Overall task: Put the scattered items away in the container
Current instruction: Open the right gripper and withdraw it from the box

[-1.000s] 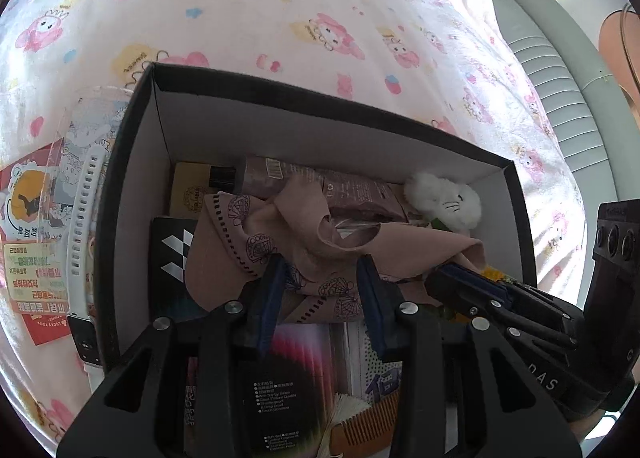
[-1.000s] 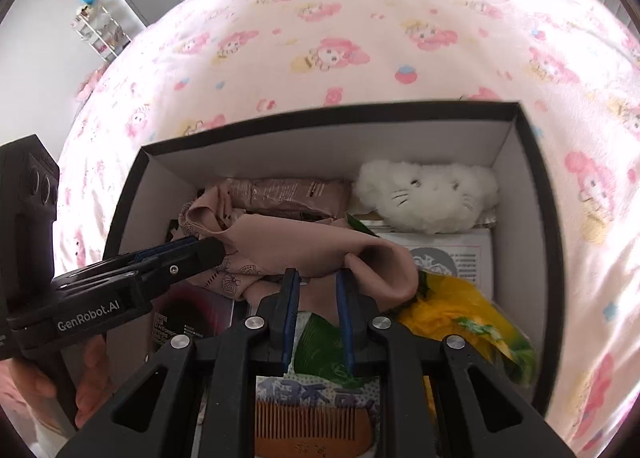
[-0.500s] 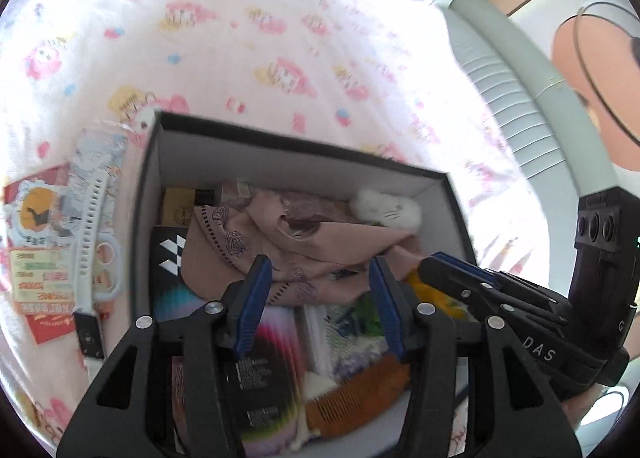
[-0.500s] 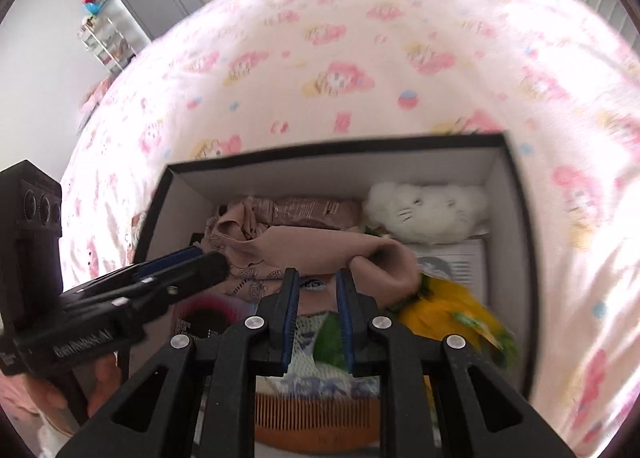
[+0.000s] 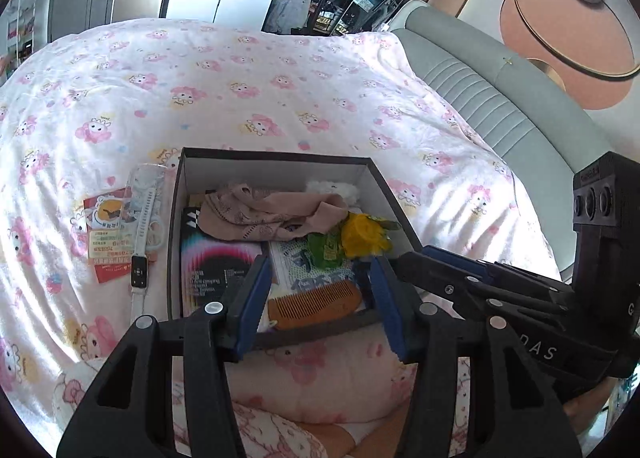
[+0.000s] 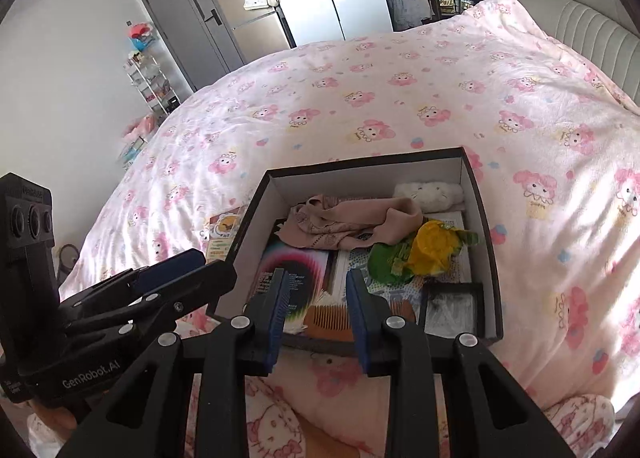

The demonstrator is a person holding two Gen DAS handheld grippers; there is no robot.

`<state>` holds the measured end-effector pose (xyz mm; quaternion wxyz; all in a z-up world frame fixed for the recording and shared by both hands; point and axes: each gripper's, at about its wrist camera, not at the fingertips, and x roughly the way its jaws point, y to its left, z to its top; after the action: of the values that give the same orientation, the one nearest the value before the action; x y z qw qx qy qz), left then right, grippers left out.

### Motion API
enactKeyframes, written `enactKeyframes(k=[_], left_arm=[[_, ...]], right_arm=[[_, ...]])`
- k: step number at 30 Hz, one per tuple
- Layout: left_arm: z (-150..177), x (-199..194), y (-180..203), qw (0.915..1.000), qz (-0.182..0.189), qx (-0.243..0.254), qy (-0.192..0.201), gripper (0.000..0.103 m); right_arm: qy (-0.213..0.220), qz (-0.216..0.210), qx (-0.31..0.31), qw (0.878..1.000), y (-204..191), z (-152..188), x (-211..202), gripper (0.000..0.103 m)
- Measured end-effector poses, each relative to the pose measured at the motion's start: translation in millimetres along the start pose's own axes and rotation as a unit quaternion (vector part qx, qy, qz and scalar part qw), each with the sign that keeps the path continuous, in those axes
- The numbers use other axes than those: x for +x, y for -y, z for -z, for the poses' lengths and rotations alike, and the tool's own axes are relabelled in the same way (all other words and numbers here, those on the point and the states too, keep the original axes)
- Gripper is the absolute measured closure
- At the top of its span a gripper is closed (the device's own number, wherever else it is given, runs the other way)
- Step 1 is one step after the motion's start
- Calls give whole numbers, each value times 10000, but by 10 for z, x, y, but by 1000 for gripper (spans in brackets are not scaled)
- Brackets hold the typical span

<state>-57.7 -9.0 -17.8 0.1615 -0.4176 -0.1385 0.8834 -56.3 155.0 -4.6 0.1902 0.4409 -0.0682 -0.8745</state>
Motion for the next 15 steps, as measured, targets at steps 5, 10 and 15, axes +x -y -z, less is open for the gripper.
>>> enactKeyframes(k=[5, 10, 15], left_arm=[[158, -177, -23, 9999, -162, -15, 5, 51], [277, -361, -157, 9994, -313, -129, 58, 51], [362, -568, -450, 9981, -464, -387, 131, 51]], right_arm=[[46, -179, -92, 9998, -123, 166, -66, 78], [-16, -339, -263, 9991, -334, 213, -45, 78], [-163, -594, -561, 9965, -682, 161, 62, 77]])
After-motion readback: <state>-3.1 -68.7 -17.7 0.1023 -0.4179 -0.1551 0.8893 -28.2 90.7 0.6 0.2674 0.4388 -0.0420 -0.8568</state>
